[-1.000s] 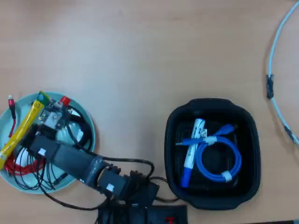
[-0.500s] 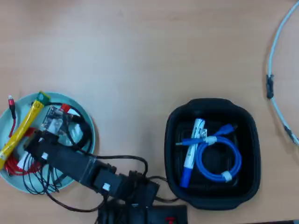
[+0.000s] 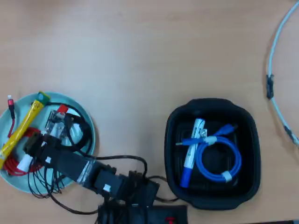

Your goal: Pick up the red pen and put it in the green bowl

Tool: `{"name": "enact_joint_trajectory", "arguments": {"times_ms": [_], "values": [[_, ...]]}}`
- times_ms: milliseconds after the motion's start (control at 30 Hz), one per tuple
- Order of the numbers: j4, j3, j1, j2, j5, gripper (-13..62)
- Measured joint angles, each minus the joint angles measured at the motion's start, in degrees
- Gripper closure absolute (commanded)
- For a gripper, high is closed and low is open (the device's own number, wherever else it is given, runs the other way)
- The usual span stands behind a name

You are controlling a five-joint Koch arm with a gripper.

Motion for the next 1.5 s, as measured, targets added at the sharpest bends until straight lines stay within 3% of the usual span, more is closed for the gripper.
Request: {"name": "enact_joint_trajectory", "arguments": {"times_ms": [167,267,467,633,733,900,1100,1500], "values": [[0.0,0.0,-0.4,0.0,0.0,55.6],[0.0,0.0,-1.0,0.0,-0.1,50.6],[3.3,-0.1,-1.7,0.0,-1.2,23.7],[18.5,-8.7,-2.3,0.0,-3.3,-0.3],[29.9,-16.1,-2.3,-1.8,-3.3,-8.8],[38.1,-20.4,-2.3,-8.8,-3.3,-7.7],[39.8,-20.6,-1.8,-9.0,-3.3,-7.7],[51.5,-23.5,7.3,2.2,-3.3,-7.7]]}}
